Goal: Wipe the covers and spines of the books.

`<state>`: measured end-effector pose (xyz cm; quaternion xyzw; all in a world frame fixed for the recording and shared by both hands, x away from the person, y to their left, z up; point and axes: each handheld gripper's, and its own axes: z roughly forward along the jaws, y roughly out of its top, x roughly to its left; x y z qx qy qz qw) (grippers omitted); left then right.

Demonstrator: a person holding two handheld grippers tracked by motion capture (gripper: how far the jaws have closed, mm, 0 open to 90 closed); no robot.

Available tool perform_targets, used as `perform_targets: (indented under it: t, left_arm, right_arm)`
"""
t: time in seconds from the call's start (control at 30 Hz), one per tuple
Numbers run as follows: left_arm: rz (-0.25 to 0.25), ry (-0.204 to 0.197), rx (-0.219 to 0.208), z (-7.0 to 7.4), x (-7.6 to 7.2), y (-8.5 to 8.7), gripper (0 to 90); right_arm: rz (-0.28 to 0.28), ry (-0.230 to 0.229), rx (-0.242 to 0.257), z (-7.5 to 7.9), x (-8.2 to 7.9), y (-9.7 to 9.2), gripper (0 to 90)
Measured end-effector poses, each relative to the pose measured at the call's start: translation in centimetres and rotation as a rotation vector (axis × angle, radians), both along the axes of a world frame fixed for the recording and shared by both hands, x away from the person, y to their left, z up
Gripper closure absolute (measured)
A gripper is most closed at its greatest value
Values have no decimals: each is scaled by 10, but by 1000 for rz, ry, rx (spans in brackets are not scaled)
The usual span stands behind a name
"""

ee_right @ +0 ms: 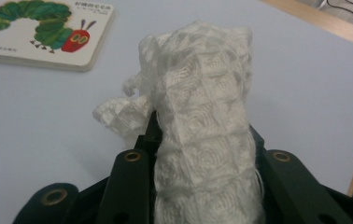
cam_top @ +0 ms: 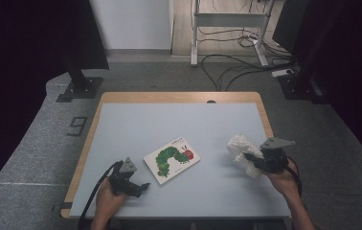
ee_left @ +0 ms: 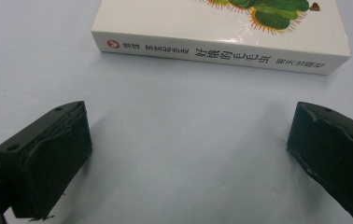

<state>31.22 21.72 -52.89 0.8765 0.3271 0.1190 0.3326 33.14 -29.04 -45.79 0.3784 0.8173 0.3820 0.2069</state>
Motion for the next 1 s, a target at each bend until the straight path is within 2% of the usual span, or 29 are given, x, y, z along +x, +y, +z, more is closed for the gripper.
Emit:
perform_targets:
  t: [0.33,0.6,0.7,0.8,0.9,1.0]
  left_arm:
    - [0,0,0,0,0,0,0]
    - [0,0,0,0,0,0,0]
    - [0,0,0,0,0,0,0]
    - [0,0,0,0,0,0,0]
    - [0,0,0,0,0,0,0]
    - [0,0,0,0,0,0,0]
  right_arm:
    - [-28,48,-14,-34,1,-3,633]
    - [-33,77,-41,-52,1,-3,583]
    - [-31,85,-41,-55,0,-3,514]
    - [-38,80,-36,-53,0,-3,368]
    - [-38,74,-53,-51,0,-2,211]
    - [-28,65,-55,-47,0,-1,124]
